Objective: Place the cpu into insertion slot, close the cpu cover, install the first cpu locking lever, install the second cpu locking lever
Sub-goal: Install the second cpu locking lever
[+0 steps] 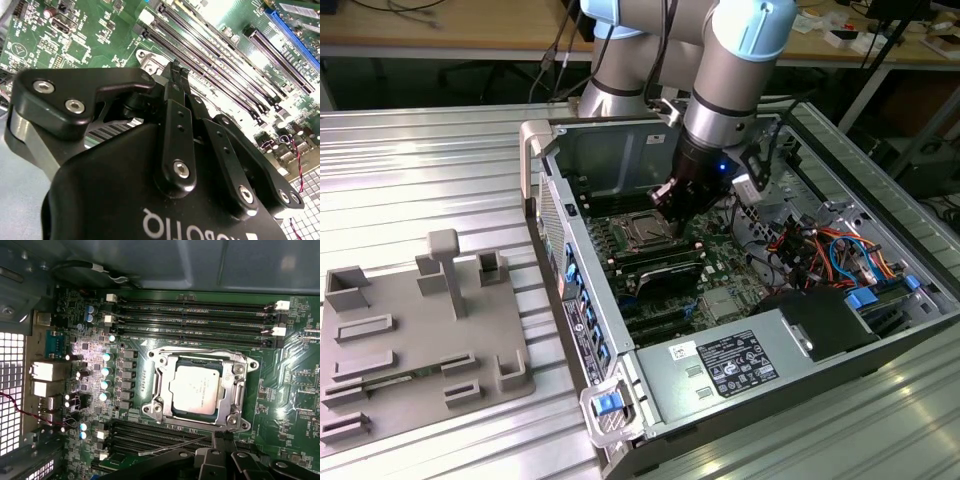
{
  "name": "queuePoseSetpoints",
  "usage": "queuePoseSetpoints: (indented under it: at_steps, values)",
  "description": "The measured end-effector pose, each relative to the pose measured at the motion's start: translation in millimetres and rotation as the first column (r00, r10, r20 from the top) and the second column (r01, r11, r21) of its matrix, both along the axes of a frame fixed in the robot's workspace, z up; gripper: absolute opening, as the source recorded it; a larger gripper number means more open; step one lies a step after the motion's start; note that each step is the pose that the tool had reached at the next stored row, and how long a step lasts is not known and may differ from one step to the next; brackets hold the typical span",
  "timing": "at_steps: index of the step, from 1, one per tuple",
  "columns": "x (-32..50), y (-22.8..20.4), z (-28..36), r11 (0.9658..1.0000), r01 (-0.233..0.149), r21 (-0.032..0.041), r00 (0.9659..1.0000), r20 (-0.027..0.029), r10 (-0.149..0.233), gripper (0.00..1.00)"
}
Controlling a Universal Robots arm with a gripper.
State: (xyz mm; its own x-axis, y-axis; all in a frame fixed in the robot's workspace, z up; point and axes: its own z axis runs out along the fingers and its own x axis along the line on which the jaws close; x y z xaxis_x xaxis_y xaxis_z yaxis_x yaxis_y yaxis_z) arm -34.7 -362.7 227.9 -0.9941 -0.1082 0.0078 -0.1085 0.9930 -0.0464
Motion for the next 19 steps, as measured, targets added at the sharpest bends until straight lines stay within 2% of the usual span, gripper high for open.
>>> queuePoseSetpoints:
  at_steps: [3, 7, 19]
  values:
    - [-3.0, 0.0, -0.4, 1.0, 0.0, -0.0003, 1.0, -0.0023, 0.0, 0.11]
    - [-6.7, 0.1, -0.9, 1.0, 0.0, 0.0001, 1.0, -0.0025, 0.0, 0.11]
    - [-7.6, 0.0, -1.1, 1.0, 0.0, 0.0, 1.0, -0.0026, 0.0, 0.11]
